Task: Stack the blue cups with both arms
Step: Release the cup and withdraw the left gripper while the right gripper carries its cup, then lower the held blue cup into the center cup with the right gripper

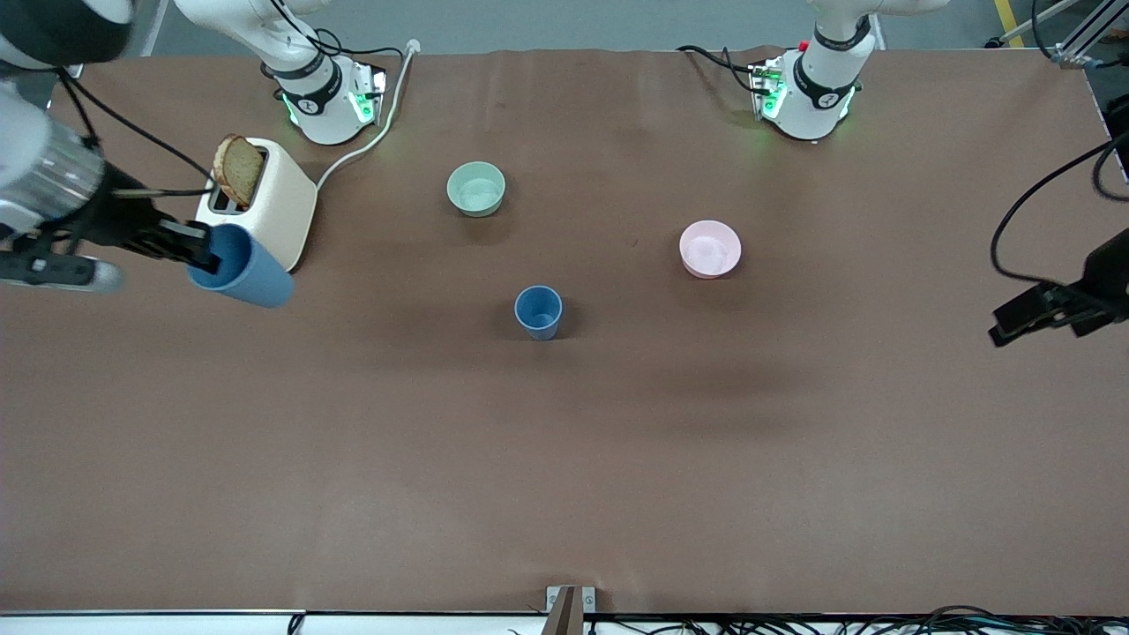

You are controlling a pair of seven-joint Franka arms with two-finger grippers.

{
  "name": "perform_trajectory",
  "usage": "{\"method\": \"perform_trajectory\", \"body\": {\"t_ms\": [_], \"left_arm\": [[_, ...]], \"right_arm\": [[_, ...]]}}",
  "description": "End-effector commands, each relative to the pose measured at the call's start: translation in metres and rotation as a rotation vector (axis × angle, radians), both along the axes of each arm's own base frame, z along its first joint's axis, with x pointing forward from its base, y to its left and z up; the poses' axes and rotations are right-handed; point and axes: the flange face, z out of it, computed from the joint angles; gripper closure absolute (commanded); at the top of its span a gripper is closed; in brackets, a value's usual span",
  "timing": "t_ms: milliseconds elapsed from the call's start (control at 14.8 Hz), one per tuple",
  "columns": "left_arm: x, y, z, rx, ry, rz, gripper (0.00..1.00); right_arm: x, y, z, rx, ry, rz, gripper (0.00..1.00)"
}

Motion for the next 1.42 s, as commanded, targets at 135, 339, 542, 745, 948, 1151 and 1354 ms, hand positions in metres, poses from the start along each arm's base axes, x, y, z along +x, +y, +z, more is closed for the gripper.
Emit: {"method": "perform_trajectory", "body": {"t_ms": [135,339,542,745,948,1151,1354], "left_arm": [[-0.029,0.000,0.007,-0.017,0.020,-0.060,0.00],[-0.046,-0.001,-0.009,-0.018,0.032,-0.061,0.00],[-0.052,-0.007,-0.014,-0.019,0.038,-0.072,0.00],[-0.050,-0.006,-0.013,-0.022,0.037,-0.052,0.00],[-0.048,-0.004,-0.008,-0.020,0.025,-0.052,0.00],[-0.048,-0.005,-0.005,-0.022,0.020,-0.052,0.00],[-0.050,0.002,0.003,-0.020,0.007,-0.055,0.00]], "right_arm": [[0.004,0.110,-0.050,-0.006,0.001,0.080,0.99],[-0.007,0.157,-0.096,-0.007,-0.007,0.132,1.00],[-0.021,0.188,-0.128,0.000,-0.033,0.136,1.00],[-0.034,0.221,-0.158,0.023,-0.001,0.162,1.00],[-0.043,0.252,-0.182,0.061,-0.001,0.130,1.00],[-0.044,0.262,-0.200,0.054,0.000,0.134,1.00],[-0.047,0.270,-0.215,0.044,0.005,0.146,1.00]]}}
